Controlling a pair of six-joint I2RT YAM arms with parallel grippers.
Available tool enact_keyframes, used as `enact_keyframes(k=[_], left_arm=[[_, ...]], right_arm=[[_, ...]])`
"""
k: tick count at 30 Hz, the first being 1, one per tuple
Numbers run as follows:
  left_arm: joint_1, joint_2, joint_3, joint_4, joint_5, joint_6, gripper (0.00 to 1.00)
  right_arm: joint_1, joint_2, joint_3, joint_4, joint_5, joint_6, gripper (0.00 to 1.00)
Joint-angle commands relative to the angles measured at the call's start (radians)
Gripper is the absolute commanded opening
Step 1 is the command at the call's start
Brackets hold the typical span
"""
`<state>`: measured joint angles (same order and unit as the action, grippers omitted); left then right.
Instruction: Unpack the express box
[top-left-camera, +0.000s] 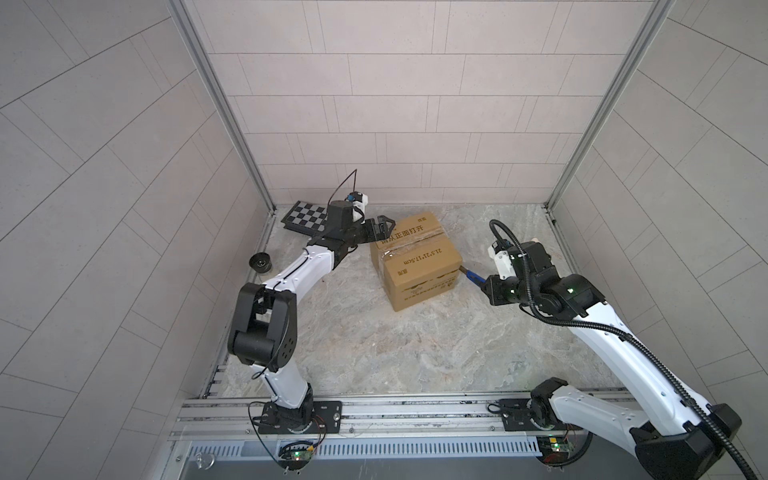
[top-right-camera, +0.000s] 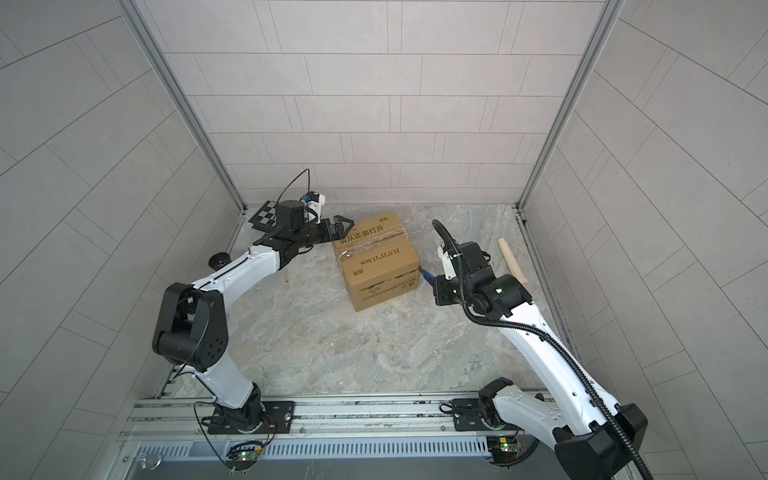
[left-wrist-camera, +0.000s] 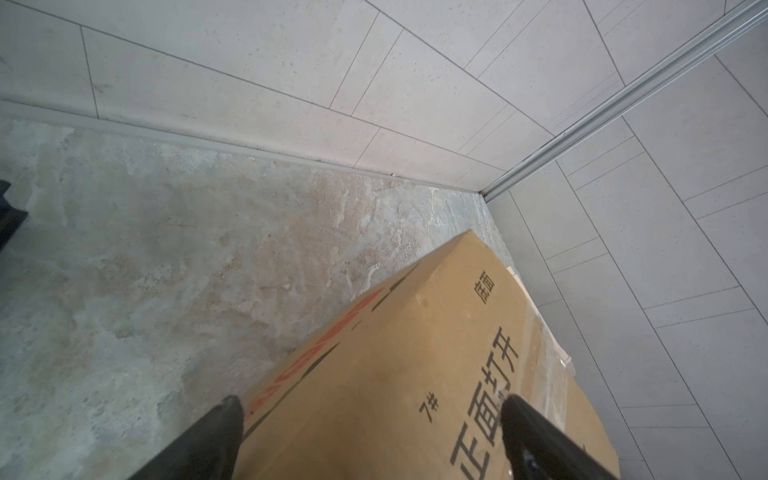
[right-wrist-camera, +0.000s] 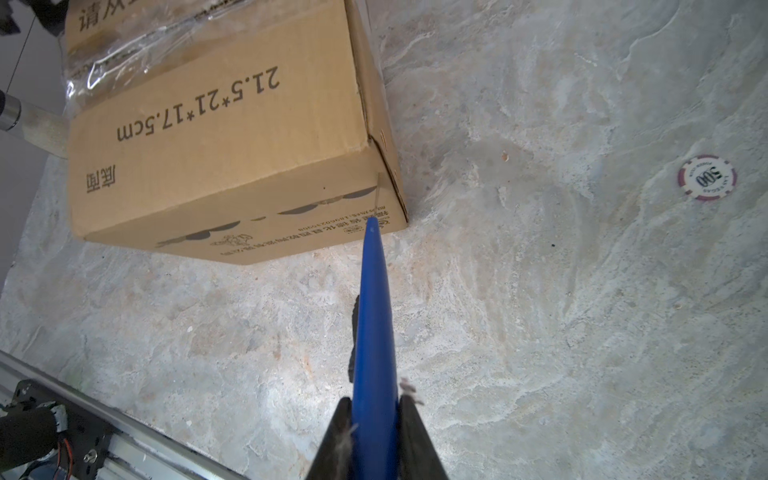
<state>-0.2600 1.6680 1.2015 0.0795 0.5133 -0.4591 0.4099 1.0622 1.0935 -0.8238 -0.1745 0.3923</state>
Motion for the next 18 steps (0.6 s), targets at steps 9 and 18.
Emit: enact_keyframes(k=[9,18], left_arm=[[-0.114,-0.360,-0.307,0.025,0.035,-0.080,1.00],[-0.288,-0.459,-0.441,0.134,-0.078,-0.212,1.00]], right_arm=[[0.008,0.179,0.073,0.201,-0.071,-0.025,0.00],[0.025,0.276,0.147,0.261,-0.098,-0.025,0.00]])
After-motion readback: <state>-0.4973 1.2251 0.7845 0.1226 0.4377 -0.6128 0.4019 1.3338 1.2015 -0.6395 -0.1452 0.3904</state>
